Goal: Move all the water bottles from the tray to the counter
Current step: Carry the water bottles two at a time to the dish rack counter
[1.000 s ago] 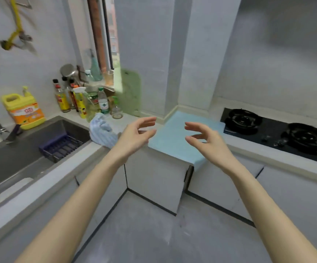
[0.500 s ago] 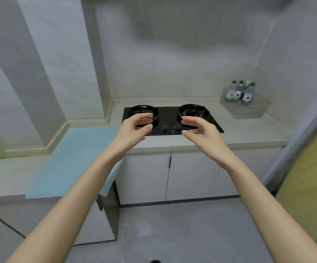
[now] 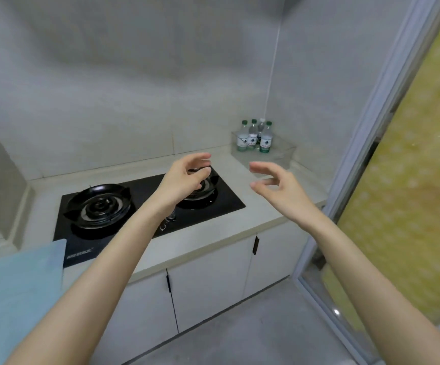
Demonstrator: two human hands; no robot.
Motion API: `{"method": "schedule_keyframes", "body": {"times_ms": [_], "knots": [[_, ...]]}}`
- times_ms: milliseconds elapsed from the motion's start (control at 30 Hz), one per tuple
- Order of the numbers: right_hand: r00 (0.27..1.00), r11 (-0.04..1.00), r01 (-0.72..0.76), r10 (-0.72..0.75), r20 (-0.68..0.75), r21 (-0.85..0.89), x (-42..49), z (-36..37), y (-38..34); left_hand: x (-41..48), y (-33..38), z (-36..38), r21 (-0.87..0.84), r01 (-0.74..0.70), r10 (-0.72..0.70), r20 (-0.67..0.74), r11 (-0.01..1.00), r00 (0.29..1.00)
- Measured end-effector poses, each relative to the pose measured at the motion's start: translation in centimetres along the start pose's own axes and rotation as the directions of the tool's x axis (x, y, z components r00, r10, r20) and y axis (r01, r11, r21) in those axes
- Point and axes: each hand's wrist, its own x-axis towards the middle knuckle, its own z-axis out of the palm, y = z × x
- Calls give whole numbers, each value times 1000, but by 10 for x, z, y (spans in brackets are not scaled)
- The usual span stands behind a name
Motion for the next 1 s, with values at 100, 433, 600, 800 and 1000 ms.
{"method": "schedule_keyframes", "body": {"times_ms": [100, 433, 600, 800, 1000], "knots": [[999, 1000, -20, 19, -48, -20, 36, -22, 20, 48, 3, 22, 8, -2, 2, 47, 1000, 999], [991, 999, -46, 45, -125, -9, 155, -86, 110, 192, -12, 105, 32, -34, 31, 104, 999, 994], [993, 999, -43, 44, -113, 4, 225, -127, 166, 269, -22, 159, 39, -14, 12, 53, 999, 999], [999, 999, -37, 37, -5, -39, 317, -179, 225, 363, -34, 219, 49, 65, -64, -29, 997, 998], [998, 998, -60, 61, 29, -26, 383, -192, 265, 417, -58, 236, 132, 127, -116, -83, 983, 990]]}}
